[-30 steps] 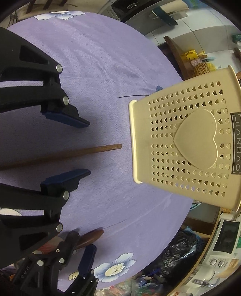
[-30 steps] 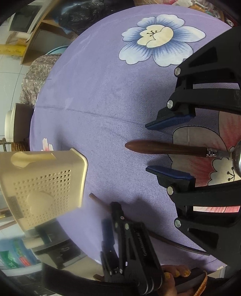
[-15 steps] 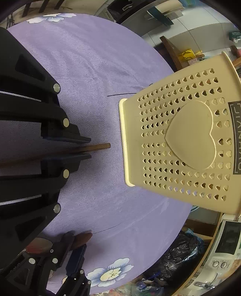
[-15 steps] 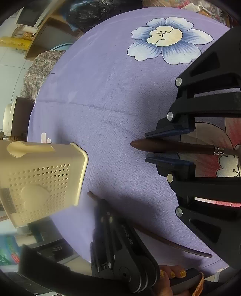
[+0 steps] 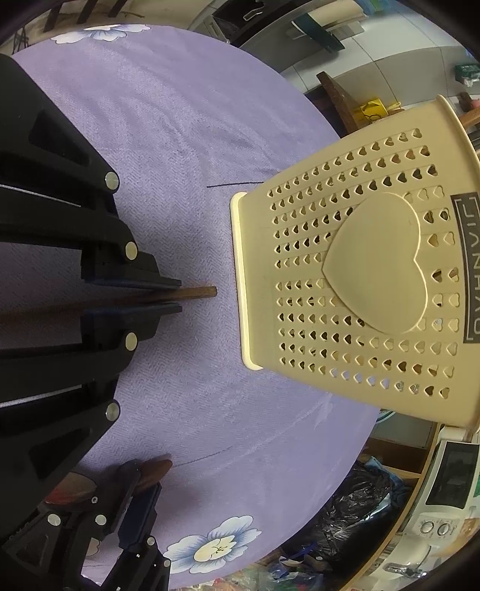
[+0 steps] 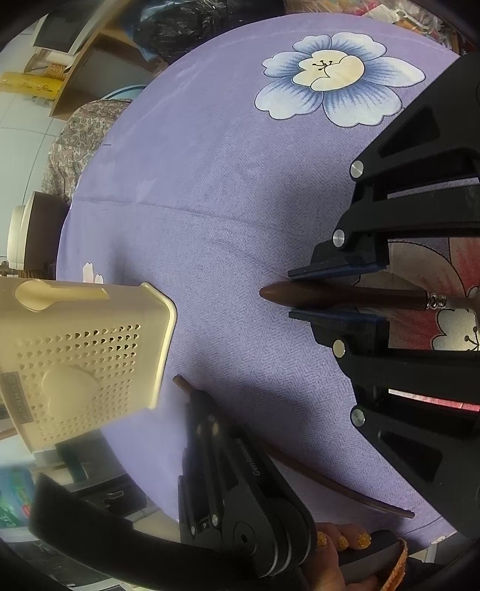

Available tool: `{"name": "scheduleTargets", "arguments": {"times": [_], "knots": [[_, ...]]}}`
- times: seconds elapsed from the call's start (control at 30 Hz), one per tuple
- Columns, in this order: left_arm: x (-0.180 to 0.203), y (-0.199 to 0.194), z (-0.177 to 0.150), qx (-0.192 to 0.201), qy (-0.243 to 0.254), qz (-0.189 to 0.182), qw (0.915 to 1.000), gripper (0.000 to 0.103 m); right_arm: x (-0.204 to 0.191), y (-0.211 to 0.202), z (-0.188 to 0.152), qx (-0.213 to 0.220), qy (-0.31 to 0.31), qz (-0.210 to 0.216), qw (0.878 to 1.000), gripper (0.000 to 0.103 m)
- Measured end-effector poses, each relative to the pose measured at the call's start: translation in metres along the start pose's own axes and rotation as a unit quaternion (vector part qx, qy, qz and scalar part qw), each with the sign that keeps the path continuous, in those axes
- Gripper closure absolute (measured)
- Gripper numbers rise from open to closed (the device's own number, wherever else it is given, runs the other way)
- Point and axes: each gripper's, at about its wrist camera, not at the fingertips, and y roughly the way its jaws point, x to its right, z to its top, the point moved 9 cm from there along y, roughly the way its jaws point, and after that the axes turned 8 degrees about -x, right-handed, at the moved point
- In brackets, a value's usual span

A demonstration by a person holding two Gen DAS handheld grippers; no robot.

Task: Organize utensils
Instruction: 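Lift the brown chopstick with the left tool while the right tool carries the spoon to the caddy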

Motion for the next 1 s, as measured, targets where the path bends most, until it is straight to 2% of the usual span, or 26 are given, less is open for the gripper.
{"name": "scheduleTargets", "arguments": {"times": [0.2, 0.47, 0.7, 1.0], "knots": [[-0.005, -0.004, 0.001, 0.013, -0.013, -0.014, 0.9997, 0.095, -0.001, -0.004, 0.0, 0.012, 0.008, 0.016, 1.0, 0.087], [-0.011, -0.043, 0.004, 0.058, -0.042, -0.051, 0.9961, 0.095, -0.012, -0.035, 0.006, 0.056, 0.007, 0.047, 0.997, 0.087], [-0.026, -0.1, 0.006, 0.121, -0.06, -0.074, 0.988, 0.095, -0.02, -0.077, 0.011, 0.099, 0.007, 0.074, 0.992, 0.087], [-0.049, -0.163, 0.007, 0.19, -0.083, -0.084, 0.9746, 0.095, -0.026, -0.13, 0.014, 0.148, 0.006, 0.096, 0.984, 0.087]]}}
